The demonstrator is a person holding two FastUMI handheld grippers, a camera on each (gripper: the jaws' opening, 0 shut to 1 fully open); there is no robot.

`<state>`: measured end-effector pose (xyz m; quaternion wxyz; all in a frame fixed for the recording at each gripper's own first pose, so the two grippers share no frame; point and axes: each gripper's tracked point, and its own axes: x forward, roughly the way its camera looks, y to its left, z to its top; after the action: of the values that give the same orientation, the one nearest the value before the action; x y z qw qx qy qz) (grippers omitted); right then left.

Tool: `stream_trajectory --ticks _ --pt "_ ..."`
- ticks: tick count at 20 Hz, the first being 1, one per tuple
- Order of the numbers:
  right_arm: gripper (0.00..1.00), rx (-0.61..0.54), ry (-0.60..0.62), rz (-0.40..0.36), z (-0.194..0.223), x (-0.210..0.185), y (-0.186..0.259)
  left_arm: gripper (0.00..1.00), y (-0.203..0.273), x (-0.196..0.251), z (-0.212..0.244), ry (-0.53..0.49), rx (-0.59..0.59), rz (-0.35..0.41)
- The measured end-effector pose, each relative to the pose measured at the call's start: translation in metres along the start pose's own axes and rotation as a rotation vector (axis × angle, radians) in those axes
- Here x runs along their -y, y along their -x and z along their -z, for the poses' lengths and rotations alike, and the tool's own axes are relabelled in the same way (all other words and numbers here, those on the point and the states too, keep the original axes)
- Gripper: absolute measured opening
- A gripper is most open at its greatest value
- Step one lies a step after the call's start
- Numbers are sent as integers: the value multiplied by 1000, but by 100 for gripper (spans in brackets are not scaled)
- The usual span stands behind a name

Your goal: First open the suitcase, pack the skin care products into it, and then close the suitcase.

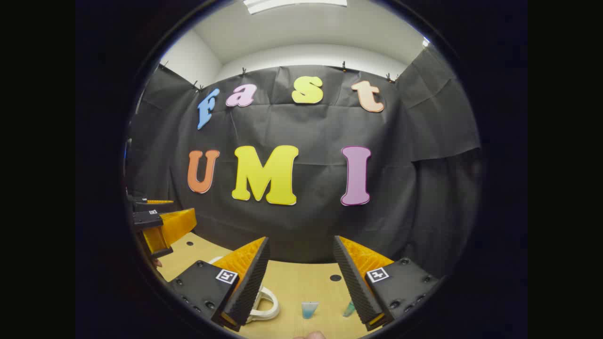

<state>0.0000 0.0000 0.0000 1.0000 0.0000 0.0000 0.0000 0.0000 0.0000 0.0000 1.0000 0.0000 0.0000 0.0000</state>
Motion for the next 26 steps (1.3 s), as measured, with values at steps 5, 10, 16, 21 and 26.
stream_trajectory --ticks 5,10,16,21,26 --pt "80 -22 -1 7 10 15 -2 96 -7 6 8 6 -12 -25" --pt "80 -28 -16 10 15 31 -6 96 -9 14 14 -7 -30 -63" --pt "80 -27 -14 -10 15 37 -7 96 -11 21 17 -17 -33 -89" --pt "80 -52 -1 1 25 46 -7 96 -15 25 29 -15 -72 -73" --pt "80 -99 27 6 40 61 1 96 -20 46 70 -37 -177 -7"
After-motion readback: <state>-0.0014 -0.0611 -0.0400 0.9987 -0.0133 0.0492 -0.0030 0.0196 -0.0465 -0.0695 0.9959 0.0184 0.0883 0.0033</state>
